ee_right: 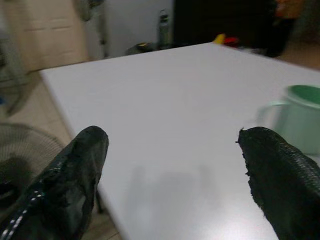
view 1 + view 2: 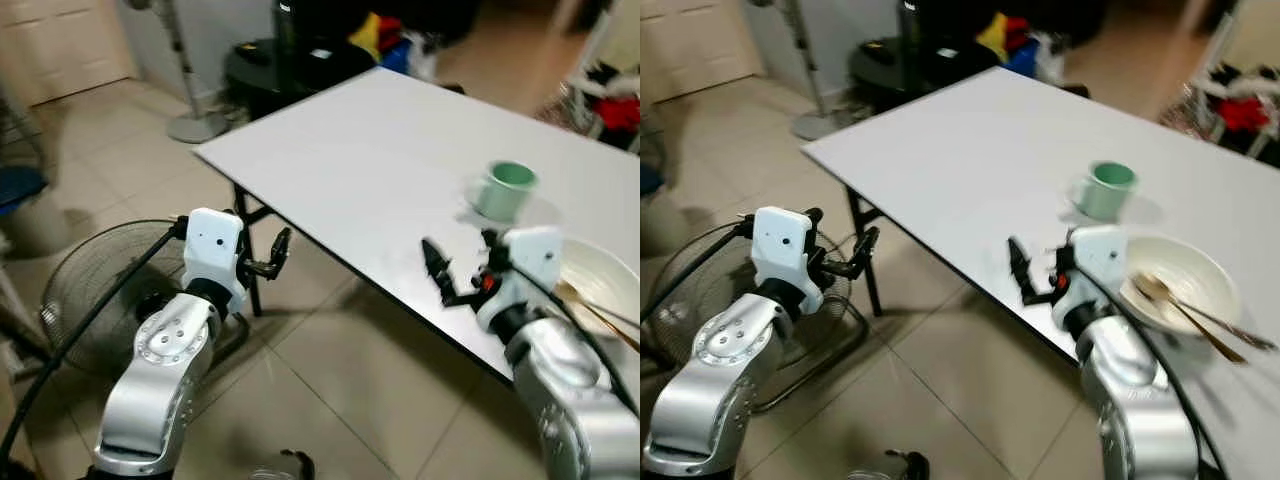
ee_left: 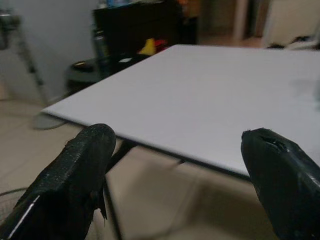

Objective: Setting the table

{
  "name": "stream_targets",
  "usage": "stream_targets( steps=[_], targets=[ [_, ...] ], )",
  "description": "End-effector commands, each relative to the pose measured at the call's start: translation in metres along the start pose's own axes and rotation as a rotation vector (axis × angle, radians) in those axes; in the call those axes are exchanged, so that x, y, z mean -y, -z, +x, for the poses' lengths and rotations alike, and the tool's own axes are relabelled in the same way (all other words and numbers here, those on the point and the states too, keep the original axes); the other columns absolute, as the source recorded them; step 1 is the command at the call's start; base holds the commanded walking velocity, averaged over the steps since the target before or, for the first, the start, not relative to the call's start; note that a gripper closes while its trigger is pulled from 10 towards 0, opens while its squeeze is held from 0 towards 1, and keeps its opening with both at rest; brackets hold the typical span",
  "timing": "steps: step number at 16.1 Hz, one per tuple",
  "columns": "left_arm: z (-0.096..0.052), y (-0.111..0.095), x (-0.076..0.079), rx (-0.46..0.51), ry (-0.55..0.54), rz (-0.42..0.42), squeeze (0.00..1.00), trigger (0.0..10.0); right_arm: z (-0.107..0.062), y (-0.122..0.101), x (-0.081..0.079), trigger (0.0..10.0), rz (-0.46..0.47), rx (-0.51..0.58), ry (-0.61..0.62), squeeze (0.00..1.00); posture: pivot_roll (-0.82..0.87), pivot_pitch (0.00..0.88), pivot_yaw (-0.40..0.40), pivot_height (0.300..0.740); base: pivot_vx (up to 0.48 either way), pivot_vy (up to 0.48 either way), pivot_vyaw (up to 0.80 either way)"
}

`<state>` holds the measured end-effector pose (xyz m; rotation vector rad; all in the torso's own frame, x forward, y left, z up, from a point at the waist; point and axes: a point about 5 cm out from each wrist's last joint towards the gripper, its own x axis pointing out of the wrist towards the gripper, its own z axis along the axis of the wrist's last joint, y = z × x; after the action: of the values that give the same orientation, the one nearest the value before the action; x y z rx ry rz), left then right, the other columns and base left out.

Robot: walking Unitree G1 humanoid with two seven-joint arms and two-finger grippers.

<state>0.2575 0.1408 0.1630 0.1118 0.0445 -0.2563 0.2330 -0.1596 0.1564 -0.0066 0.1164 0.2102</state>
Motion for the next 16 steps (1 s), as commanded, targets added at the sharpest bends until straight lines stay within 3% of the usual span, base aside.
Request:
stream_targets(
  steps=[1,3,16],
  targets=[
    [-0.003,-0.002,-0.001,0.003,-0.013,0.001,0.00,10.0,-0.002,-0.004,-0.002,10.0,-0.004,0.022,-0.017,1.00,0.09,0.000,0.026,0.740,0.000,0.000,0.80],
    [-0.010,0.005,-0.003,-0.030,-0.031,0.040,0.00,10.0,0.000,0.000,-0.007,10.0,0.009,0.012,-0.034,1.00,0.11,0.000,0.023,0.740,0.000,0.000,0.80],
    [-0.006,0.001,-0.011,-0.020,-0.071,0.055,0.00,10.0,0.004,0.011,-0.021,10.0,0.076,-0.048,-0.093,1.00,0.11,0.000,0.050,0.740,0.000,0.000,0.80]
  ],
)
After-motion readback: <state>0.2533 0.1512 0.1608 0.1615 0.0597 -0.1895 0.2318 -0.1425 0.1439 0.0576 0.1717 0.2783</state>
